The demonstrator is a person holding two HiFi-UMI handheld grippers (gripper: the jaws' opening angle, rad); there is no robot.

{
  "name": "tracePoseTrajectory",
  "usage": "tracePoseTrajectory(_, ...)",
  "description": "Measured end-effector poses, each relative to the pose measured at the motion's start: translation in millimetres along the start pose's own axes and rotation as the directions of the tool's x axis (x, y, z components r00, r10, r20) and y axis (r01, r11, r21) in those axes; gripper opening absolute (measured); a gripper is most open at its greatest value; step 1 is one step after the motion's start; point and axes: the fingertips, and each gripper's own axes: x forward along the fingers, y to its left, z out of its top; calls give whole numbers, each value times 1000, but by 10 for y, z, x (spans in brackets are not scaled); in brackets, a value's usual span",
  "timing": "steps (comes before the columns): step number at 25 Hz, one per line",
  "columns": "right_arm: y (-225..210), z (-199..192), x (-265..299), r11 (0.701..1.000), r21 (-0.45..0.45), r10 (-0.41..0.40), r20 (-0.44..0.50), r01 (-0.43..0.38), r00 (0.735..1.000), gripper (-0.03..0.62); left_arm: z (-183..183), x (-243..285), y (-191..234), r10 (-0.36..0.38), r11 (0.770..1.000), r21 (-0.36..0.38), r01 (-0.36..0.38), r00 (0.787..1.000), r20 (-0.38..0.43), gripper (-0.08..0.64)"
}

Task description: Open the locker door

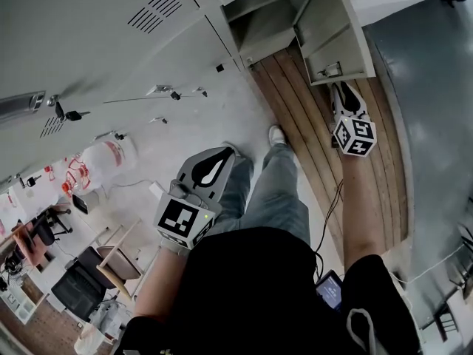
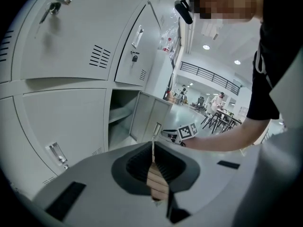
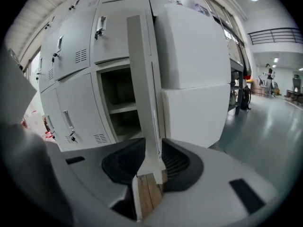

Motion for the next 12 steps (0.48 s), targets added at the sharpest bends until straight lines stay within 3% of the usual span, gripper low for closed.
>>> tracePoseTrajectory(6, -241, 84, -213, 999, 14, -50, 10, 50, 999, 123, 50, 52, -134, -21, 1000, 7, 21, 1000, 5, 29)
tracePoseTrajectory(12, -92, 348, -594, 999, 48, -26, 31, 24, 999, 104, 228, 89, -281, -57, 998, 33, 56, 998, 29, 29)
